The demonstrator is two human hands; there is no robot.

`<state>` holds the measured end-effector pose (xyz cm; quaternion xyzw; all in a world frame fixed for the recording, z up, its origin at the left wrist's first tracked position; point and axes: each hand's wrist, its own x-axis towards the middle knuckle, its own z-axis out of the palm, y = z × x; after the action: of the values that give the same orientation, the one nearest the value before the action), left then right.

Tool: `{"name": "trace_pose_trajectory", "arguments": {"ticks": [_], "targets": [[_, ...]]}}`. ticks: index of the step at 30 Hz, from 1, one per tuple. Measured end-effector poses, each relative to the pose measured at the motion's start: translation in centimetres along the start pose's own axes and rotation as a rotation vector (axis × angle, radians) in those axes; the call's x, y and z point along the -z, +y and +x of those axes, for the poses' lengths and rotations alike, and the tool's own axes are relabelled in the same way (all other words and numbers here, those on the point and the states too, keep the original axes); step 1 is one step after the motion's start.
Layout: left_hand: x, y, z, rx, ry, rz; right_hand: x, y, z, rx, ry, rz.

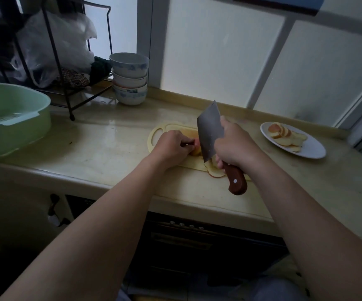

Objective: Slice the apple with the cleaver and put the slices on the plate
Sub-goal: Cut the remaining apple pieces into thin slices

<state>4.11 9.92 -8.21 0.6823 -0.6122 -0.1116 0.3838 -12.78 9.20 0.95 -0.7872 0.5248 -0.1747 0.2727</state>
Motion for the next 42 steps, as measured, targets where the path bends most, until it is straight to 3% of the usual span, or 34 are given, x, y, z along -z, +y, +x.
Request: {"name": "trace_pose_trajectory", "arguments": {"ticks": [18,42], "targets": [[-0.2,-0.1,0.1,0.013,0.004,0.002,0.7,-0.4,-2.5,-0.024,-0.075,-0.041],[0.0,-0.2,0.1,0.009,0.046,-0.087,-1.7,-0.6,2.2,-0.012,-0.143,-0.066]]}}
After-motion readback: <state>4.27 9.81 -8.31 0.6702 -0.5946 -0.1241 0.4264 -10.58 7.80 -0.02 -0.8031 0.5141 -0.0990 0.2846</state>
